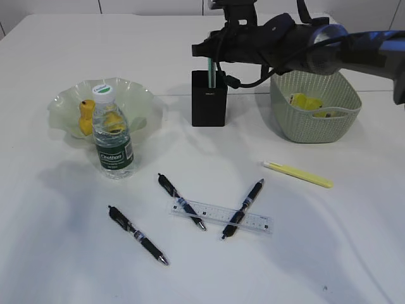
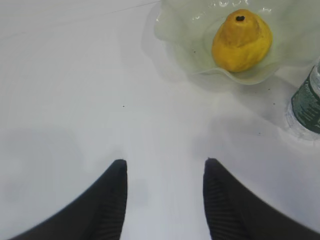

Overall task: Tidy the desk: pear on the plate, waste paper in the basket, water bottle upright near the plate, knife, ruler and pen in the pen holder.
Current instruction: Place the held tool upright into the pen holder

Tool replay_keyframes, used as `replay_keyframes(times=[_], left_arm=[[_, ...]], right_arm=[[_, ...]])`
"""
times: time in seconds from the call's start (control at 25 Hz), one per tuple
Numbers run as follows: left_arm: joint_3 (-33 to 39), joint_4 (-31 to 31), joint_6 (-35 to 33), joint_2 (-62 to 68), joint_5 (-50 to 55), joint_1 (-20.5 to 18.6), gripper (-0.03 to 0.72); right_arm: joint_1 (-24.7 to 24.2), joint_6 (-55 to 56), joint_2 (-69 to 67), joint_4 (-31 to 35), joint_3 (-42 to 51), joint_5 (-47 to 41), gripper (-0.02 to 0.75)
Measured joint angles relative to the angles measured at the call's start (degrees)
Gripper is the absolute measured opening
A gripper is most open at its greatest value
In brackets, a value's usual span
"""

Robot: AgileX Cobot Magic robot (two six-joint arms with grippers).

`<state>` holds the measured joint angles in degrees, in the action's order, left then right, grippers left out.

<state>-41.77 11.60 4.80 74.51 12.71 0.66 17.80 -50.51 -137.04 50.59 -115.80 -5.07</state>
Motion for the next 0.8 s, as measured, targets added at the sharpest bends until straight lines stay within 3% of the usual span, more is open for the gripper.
replay_keyframes(times=[0.8], left_arm=[[0.0,0.0,0.0,0.0,0.0,0.0,0.348]], right_arm=[[0.0,0.0,-1.0,0.1,0.0,0.5,0.126]])
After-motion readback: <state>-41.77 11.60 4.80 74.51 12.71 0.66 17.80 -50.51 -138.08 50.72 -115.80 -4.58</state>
